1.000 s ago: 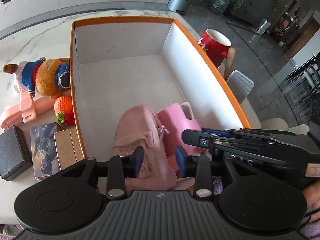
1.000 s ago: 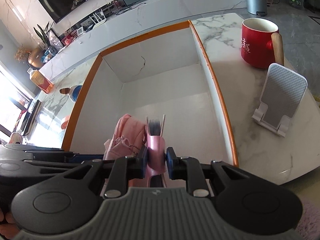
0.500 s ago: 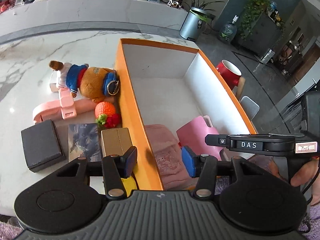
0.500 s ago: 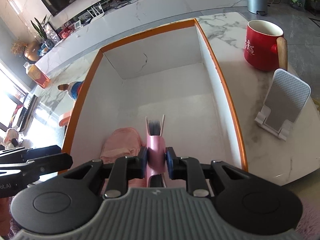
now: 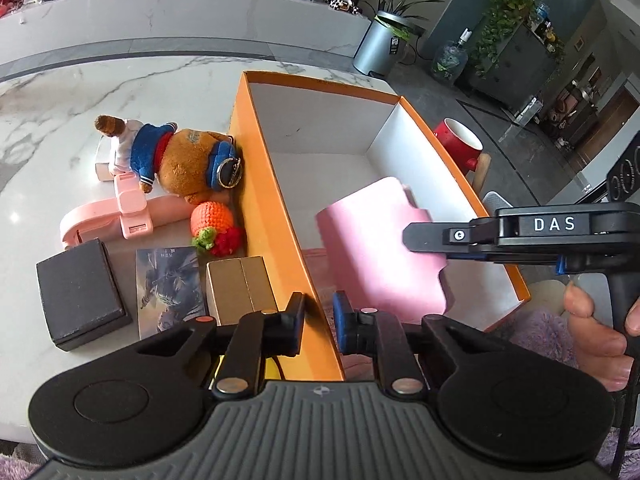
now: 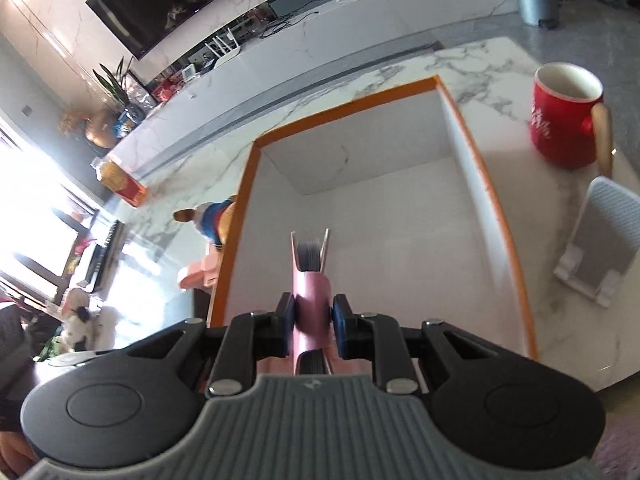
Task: Organize objects
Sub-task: 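Open left tool releasing backpack while right tool lowers and releases card case, then move both tools back over the table toward the boxes, then grasp the 'PHOTO CARD' box with the left tool and lift it, then grasp the black square box with the right tool and lift it, then carry photo card box with left tool while right tool carries black box into orange box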
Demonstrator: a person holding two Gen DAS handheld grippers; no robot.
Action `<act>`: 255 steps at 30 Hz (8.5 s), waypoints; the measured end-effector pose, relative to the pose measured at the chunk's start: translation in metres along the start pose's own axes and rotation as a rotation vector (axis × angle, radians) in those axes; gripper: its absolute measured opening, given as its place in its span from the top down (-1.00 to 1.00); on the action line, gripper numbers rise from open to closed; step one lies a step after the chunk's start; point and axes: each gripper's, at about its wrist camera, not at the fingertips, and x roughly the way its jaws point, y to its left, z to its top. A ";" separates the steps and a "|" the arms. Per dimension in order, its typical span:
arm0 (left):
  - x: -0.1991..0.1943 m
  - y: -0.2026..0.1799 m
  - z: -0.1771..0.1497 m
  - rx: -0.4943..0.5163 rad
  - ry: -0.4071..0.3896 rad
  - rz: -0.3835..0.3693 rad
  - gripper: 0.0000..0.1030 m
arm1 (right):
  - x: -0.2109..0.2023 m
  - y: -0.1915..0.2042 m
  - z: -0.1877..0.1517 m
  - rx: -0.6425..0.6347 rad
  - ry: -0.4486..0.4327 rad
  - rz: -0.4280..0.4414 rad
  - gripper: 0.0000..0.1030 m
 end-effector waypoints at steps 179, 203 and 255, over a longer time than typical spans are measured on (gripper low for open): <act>-0.057 0.199 -0.040 -0.266 -0.117 0.396 0.49 | 0.228 0.161 -0.039 -0.055 0.297 0.093 0.25; -0.081 0.229 -0.056 -0.370 -0.149 0.384 0.48 | 0.216 0.251 -0.052 -0.271 0.261 0.223 0.77; -0.139 0.087 -0.007 -0.246 -0.298 0.106 0.49 | 0.012 0.183 -0.033 -0.295 -0.066 0.026 0.23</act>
